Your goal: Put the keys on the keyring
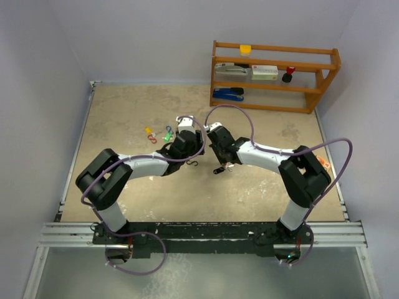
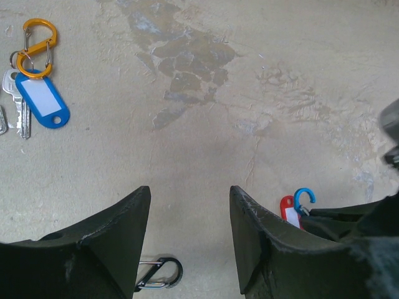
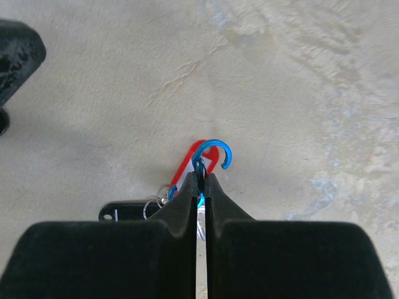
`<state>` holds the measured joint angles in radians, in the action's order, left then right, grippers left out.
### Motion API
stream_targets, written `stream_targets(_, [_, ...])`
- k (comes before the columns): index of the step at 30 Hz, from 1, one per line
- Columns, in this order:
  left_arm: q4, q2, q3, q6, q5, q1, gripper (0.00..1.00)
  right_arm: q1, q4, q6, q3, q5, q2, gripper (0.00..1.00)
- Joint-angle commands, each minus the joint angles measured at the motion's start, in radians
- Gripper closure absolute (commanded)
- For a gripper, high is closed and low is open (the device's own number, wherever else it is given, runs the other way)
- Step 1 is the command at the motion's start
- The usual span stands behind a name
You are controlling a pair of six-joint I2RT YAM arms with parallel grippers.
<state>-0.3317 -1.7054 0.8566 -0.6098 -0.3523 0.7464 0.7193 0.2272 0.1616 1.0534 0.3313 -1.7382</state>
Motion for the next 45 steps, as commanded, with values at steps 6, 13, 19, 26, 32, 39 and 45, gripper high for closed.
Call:
stream_targets(6, [-0.05,0.029,-0.004,-0.01,0.011,-0.006,0.49,0.003,0.095,0.077,0.068,0.164,0.034,1.0])
stream_targets(13, [-0.052,0.024,-0.005,-0.013,0.01,-0.006,0.49,0.019,0.195,0.1,0.092,0.19,0.014,1.0])
stream_targets(19, [-0.045,0.032,-0.004,-0.012,-0.002,-0.006,0.49,0.081,0.247,0.119,0.126,0.213,-0.037,1.0])
stream_targets(26, [-0.023,0.059,-0.014,-0.014,-0.039,-0.005,0.49,0.12,0.302,0.154,0.17,0.253,-0.103,1.0])
stream_targets(32, [0.014,0.089,-0.029,-0.043,-0.132,-0.005,0.49,0.122,0.303,0.159,0.17,0.251,-0.11,1.0])
stream_targets(39, [0.023,0.181,-0.09,-0.091,-0.257,-0.023,0.48,0.124,0.294,0.161,0.174,0.245,-0.12,1.0])
stream_targets(45, [0.029,0.285,-0.149,-0.115,-0.347,-0.038,0.47,0.125,0.29,0.167,0.175,0.245,-0.131,1.0])
